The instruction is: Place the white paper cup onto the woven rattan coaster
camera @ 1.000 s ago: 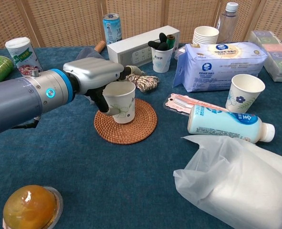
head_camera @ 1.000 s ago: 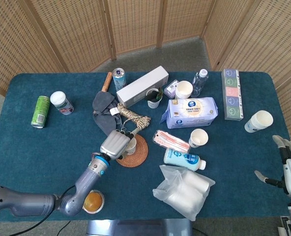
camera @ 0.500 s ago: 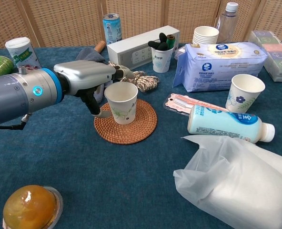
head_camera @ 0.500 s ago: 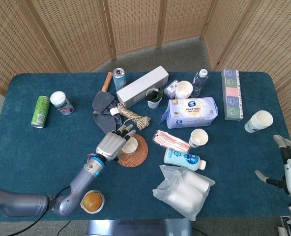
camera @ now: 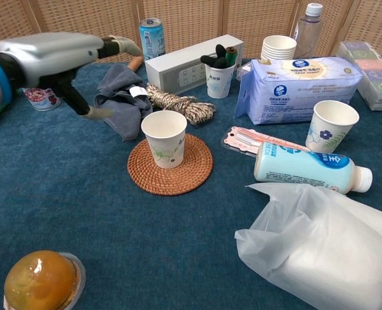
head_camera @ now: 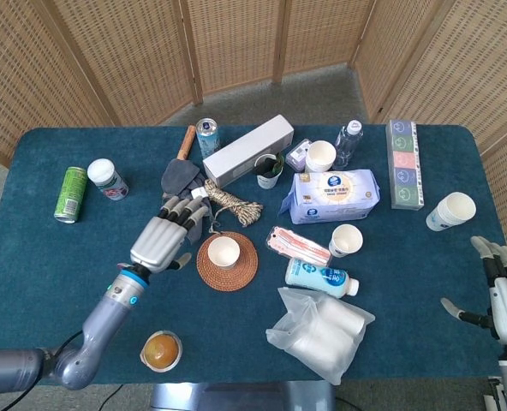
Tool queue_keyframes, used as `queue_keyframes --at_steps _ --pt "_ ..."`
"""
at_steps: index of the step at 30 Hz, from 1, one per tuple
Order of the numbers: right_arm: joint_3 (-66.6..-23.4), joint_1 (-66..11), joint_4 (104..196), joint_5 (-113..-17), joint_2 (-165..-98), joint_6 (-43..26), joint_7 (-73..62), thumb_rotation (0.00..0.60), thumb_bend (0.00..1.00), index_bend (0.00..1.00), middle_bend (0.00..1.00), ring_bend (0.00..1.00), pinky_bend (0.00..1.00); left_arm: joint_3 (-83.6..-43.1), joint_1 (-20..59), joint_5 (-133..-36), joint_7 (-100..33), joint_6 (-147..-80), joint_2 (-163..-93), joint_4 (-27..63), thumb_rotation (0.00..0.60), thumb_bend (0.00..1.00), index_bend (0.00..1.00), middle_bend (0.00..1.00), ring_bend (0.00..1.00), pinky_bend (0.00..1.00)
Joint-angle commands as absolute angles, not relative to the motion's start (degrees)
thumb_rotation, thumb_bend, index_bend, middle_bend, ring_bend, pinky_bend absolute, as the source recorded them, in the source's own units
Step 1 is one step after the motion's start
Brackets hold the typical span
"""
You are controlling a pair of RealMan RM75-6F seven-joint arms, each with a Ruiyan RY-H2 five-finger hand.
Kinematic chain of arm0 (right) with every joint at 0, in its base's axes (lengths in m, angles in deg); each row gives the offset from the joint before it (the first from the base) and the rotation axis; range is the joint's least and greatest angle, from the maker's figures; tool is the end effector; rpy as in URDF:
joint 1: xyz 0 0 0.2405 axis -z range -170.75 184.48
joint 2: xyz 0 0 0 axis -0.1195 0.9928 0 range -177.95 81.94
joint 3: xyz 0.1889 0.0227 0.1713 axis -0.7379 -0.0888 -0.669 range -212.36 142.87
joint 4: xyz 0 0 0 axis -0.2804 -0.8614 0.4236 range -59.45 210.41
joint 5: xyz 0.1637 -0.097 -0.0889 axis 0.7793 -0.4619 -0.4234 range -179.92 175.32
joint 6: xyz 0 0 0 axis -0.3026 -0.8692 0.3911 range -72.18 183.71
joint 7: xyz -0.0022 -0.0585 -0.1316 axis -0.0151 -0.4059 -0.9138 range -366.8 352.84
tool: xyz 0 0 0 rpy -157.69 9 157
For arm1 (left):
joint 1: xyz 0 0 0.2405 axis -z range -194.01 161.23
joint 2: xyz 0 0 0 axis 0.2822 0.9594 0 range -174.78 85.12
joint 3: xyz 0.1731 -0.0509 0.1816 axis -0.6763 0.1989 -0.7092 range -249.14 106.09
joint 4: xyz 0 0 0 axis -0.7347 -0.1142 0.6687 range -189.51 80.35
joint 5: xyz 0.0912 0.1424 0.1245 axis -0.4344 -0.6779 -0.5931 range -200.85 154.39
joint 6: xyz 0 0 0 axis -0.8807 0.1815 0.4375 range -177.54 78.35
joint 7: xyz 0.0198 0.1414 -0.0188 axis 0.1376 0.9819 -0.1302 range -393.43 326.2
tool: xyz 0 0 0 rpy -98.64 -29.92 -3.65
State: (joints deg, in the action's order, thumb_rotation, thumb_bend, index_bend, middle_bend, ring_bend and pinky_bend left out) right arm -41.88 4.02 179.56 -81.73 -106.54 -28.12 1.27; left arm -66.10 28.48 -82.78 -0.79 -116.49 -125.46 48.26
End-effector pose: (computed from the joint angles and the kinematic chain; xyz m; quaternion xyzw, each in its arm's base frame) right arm -0.2920 -0.1824 0.1833 0.4958 -0.4749 0.4520 0.5695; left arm -0.1151 0.3116 0.0238 -0.7559 -0.3171 -0.3716 0.4359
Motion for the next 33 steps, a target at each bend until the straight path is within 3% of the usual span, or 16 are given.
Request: queue_keyframes --at_steps 1,11,19,25,33 --pt "-41.8 4.0 179.7 -81.7 -106.7 -28.2 0.8 0.600 0.10 0.00 0.00 0.00 0.00 -68.8 23.6 -88.5 -3.5 -122.2 -121.0 51.0 0.600 0.35 0.00 0.00 0.00 0.00" --pt "-41.8 4.0 179.7 -81.4 -107.6 -28.5 -1.8 0.600 0.10 0.00 0.00 0.00 0.00 -74.6 11.4 -98.8 -8.3 -135.5 -112.2 51.7 0.600 0.35 0.00 0.00 0.00 0.00" --pt "-41.3 3.8 179.8 -82.2 -108.5 -28.7 -4.1 0.600 0.10 0.00 0.00 0.00 0.00 -78.6 -0.3 -104.1 -17.1 -145.5 -111.2 45.5 0.600 0.35 0.00 0.00 0.00 0.00" --pt "-41.5 3.7 179.5 -81.8 -108.9 -28.7 -4.8 0.600 0.11 0.00 0.00 0.00 0.00 -79.6 -6.2 -105.2 -24.4 -148.3 -110.4 45.4 0.600 0.35 0.00 0.00 0.00 0.00" --pt "-41.3 3.8 179.5 -82.4 -109.3 -29.3 -5.7 0.600 0.11 0.00 0.00 0.00 0.00 -77.9 -8.4 -104.4 -24.9 -146.8 -108.0 46.8 0.600 0.35 0.00 0.00 0.00 0.00"
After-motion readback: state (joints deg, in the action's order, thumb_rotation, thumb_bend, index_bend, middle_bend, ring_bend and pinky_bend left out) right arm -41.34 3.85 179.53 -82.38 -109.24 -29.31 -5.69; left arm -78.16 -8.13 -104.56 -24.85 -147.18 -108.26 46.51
